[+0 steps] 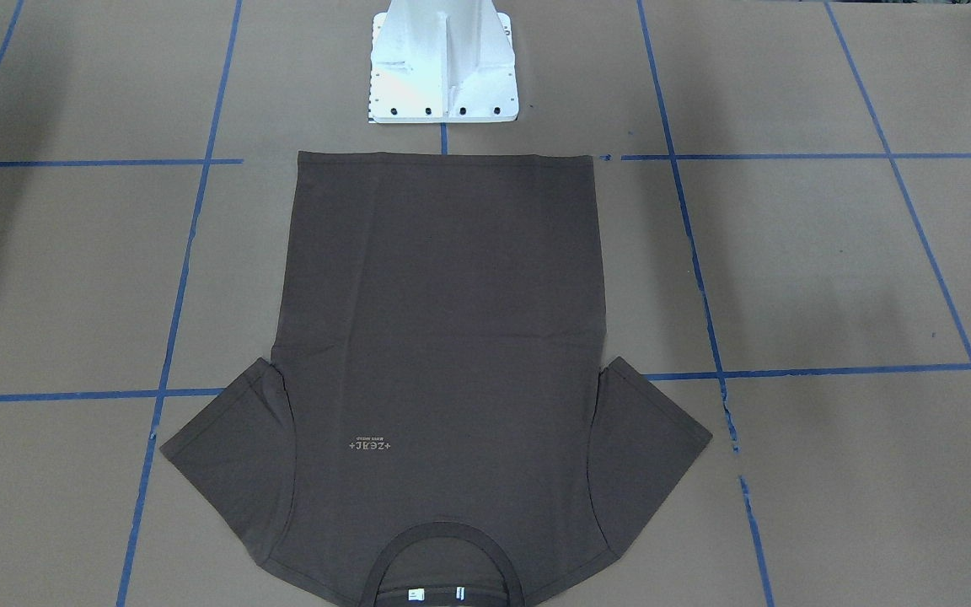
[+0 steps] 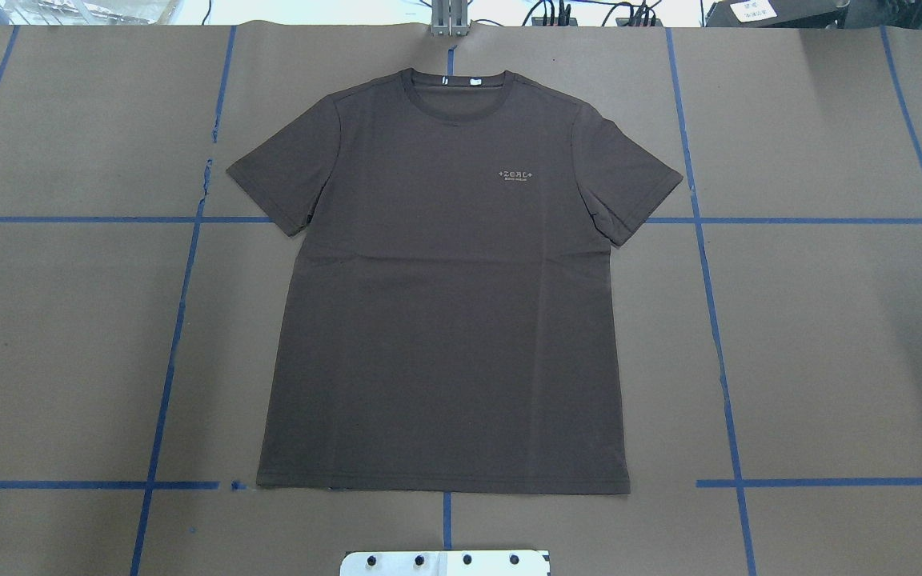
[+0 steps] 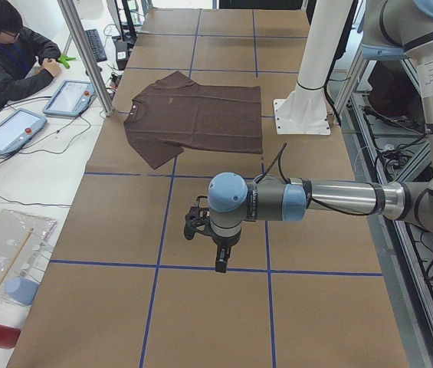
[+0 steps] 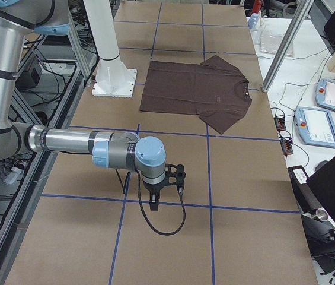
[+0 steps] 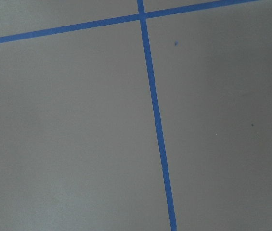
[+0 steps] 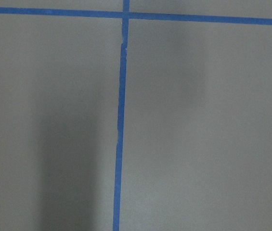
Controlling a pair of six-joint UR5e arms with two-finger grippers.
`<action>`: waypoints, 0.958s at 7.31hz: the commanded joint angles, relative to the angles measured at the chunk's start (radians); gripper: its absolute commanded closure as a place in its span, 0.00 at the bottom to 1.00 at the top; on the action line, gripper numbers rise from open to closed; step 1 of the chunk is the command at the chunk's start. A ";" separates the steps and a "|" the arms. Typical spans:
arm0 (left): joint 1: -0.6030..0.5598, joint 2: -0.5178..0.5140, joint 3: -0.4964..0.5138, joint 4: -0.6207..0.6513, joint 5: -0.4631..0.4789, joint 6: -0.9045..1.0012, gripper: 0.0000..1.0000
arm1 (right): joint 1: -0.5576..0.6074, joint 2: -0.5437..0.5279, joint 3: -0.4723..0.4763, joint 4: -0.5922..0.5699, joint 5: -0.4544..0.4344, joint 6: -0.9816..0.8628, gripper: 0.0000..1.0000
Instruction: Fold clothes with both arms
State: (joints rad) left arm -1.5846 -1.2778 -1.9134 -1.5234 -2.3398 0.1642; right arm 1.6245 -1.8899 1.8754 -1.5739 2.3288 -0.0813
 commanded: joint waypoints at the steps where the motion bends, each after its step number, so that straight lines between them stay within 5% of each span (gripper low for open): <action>1: 0.000 0.002 -0.010 -0.003 -0.001 0.009 0.00 | 0.000 0.000 -0.002 0.000 -0.003 -0.001 0.00; 4: 0.000 0.005 -0.018 -0.006 0.020 0.011 0.00 | -0.002 0.003 0.016 0.005 -0.002 -0.014 0.00; 7: 0.000 -0.011 -0.013 -0.250 0.048 0.014 0.00 | -0.005 0.104 0.028 0.134 0.049 -0.002 0.00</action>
State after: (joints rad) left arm -1.5848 -1.2807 -1.9306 -1.6521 -2.2948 0.1763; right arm 1.6211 -1.8242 1.9002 -1.5277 2.3568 -0.0851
